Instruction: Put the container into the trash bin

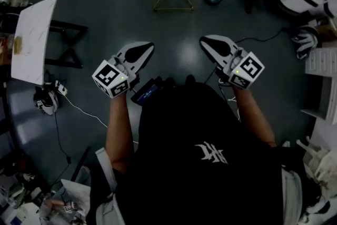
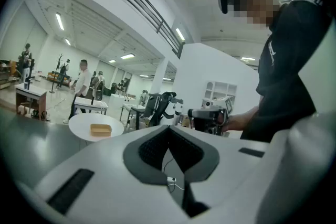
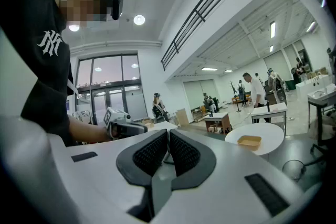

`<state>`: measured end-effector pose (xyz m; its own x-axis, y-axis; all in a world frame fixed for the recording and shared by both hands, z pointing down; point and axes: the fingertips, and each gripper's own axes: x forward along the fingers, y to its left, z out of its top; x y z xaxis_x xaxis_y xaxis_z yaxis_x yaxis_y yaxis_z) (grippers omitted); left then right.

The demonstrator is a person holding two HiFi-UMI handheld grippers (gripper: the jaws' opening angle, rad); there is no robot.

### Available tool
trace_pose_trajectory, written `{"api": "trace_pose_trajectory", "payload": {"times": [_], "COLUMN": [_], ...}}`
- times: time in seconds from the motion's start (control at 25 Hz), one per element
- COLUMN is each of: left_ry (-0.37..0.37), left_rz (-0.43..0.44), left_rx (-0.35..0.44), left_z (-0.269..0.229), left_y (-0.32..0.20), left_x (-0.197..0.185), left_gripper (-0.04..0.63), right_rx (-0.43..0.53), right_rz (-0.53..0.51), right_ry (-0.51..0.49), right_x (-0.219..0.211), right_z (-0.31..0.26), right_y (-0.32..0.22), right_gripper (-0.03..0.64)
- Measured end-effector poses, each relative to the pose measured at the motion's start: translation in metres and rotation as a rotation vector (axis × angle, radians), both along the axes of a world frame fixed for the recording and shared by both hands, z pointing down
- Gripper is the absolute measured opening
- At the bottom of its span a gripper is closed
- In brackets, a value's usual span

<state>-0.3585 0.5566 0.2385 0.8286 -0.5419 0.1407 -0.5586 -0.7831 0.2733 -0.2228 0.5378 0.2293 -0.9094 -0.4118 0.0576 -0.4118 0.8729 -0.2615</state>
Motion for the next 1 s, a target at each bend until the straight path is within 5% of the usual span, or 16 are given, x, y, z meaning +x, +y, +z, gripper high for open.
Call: {"api": "trace_pose_trajectory", "payload": {"times": [1.0], "left_ry": [0.052], "left_rz": [0.056], "left_rx": [-0.041], "left_z": [0.002], "left_y": [0.003], "left_x": [0.051], "left_gripper": [0.003], "right_rx": [-0.075], "right_rz": [0.049], "right_ry": [0.006], "right_x": [0.047], "right_z": [0.019], "right_y": [0.01], "right_gripper": [0.043]}}
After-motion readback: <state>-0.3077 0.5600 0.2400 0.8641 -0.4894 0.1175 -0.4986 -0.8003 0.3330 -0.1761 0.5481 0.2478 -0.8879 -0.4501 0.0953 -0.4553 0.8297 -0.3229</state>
